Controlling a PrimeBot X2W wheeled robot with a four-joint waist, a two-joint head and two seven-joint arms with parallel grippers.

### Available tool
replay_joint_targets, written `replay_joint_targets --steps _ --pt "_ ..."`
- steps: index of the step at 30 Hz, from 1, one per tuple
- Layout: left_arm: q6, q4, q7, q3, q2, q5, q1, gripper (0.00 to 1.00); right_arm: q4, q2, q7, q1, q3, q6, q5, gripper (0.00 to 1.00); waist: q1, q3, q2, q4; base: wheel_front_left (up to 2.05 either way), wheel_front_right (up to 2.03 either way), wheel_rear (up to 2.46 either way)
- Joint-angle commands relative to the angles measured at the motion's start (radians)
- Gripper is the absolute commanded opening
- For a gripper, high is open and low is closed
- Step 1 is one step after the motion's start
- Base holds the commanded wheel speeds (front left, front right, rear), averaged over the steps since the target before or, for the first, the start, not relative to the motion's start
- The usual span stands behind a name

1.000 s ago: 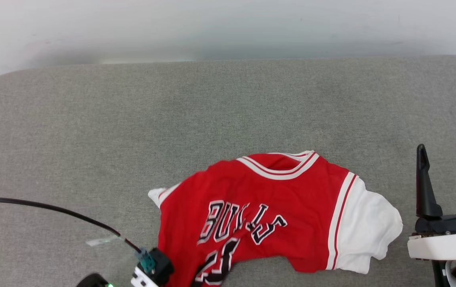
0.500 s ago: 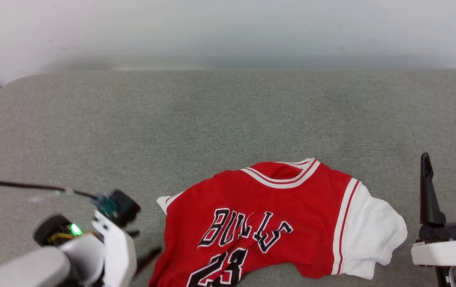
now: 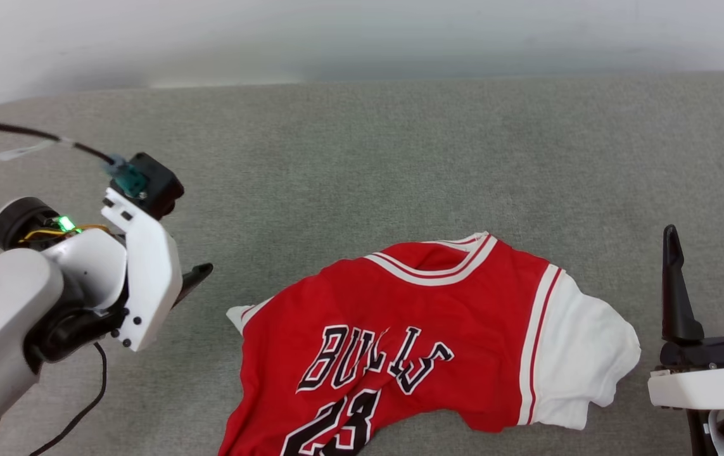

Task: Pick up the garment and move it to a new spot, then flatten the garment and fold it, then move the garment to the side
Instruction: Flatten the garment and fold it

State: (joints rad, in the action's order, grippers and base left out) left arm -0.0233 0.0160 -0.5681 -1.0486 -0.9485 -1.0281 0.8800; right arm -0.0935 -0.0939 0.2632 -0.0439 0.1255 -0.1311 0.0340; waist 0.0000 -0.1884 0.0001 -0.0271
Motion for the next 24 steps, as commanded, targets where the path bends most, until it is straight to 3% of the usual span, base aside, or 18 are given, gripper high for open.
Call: replay_joint_targets --steps 1,13,22,23,24 --pt "-0.020 0.027 -0.041 -0.022 0.025 0.006 0.020 1.00 -0.003 -0.004 0.002 -0.019 0.000 0.001 0.003 1.00 0.0000 -0.023 -0.0001 0.018 0.00 0.00 0.00" --pt "-0.088 0.233 -0.141 -0.132 0.160 0.009 0.027 1.00 -0.007 0.000 0.002 -0.073 -0.014 0.001 0.005 1.00 0.0000 -0.109 -0.0001 0.070 0.00 0.00 0.00" --pt "-0.107 0.253 -0.192 -0.205 0.190 -0.013 -0.001 1.00 -0.010 -0.002 0.002 -0.089 -0.003 0.001 -0.001 1.00 0.0000 -0.135 -0.0001 0.078 0.00 0.00 0.00" --pt "-0.108 0.251 -0.197 -0.212 0.188 -0.006 -0.002 0.78 -0.010 -0.001 0.002 -0.090 -0.002 0.001 -0.002 1.00 0.0000 -0.136 -0.0001 0.077 0.00 0.00 0.00" --pt "-0.108 0.250 -0.194 -0.218 0.187 0.000 -0.005 0.25 -0.008 -0.001 0.002 -0.091 -0.002 0.001 -0.003 1.00 0.0000 -0.137 -0.0001 0.077 0.00 0.00 0.00"
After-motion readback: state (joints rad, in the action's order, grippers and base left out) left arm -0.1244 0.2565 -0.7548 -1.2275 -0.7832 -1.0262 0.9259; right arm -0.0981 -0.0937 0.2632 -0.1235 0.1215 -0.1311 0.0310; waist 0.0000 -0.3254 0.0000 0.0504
